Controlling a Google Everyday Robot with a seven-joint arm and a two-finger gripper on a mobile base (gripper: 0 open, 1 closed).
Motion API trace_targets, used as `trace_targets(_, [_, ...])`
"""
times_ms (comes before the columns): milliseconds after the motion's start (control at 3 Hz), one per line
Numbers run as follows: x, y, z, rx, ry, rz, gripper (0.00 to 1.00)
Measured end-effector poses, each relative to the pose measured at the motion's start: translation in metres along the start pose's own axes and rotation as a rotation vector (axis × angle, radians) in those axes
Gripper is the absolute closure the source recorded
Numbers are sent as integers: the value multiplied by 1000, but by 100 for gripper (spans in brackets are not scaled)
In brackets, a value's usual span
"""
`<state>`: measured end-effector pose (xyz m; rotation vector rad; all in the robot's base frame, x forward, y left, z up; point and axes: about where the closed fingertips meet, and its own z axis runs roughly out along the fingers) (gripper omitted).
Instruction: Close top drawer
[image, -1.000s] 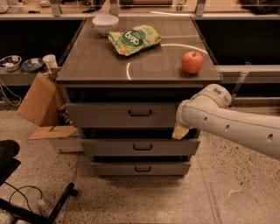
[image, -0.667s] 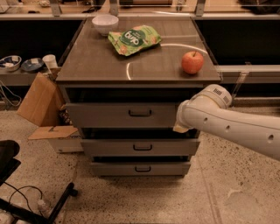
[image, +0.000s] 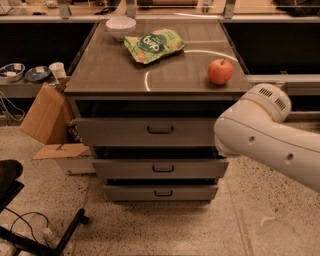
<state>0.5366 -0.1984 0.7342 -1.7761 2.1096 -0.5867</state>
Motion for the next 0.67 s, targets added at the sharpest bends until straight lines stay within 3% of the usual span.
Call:
trace_targets(333, [15,1,-92,-11,75,-85,100])
trace_targets(667, [47,-15,-156,-28,135,-74,84])
